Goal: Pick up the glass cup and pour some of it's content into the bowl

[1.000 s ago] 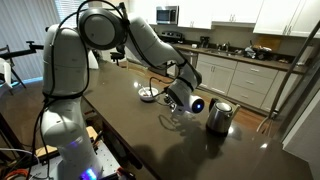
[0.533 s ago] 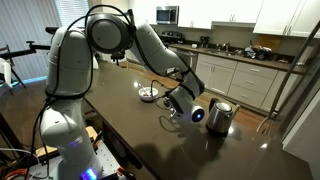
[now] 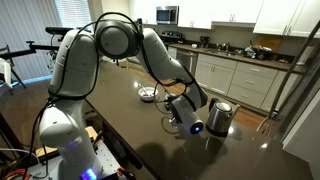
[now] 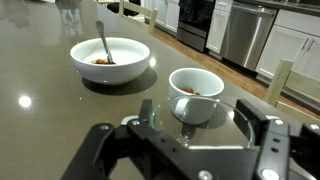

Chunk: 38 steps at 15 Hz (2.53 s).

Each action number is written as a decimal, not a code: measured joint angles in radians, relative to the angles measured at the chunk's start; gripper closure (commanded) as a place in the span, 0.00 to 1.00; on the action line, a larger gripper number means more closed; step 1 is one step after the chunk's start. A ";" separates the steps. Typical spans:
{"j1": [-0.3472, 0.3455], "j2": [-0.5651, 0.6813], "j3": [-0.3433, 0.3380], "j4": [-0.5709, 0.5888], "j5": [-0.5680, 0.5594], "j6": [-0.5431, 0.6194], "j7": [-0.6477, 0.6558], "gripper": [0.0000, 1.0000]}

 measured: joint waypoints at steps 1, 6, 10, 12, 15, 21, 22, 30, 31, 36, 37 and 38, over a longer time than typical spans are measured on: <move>0.000 0.008 -0.001 0.000 0.007 0.000 0.000 0.41; 0.000 0.035 -0.003 0.000 0.027 0.000 0.005 0.41; 0.000 0.046 -0.005 0.000 0.034 0.006 0.016 0.41; 0.000 0.048 -0.007 0.000 0.034 0.010 0.020 0.41; 0.000 0.048 -0.009 0.000 0.034 0.021 0.021 0.41; 0.000 0.049 -0.009 0.001 0.034 0.056 0.021 0.41; 0.000 0.049 -0.009 0.001 0.034 0.060 0.021 0.41; 0.001 0.053 -0.009 0.001 0.034 0.098 0.021 0.19; 0.001 0.053 -0.009 0.003 0.034 0.101 0.022 0.04; 0.002 0.052 -0.010 0.009 0.034 0.138 0.031 0.00; 0.002 0.050 -0.010 0.010 0.034 0.150 0.031 0.00; 0.003 0.047 -0.010 0.012 0.034 0.165 0.031 0.00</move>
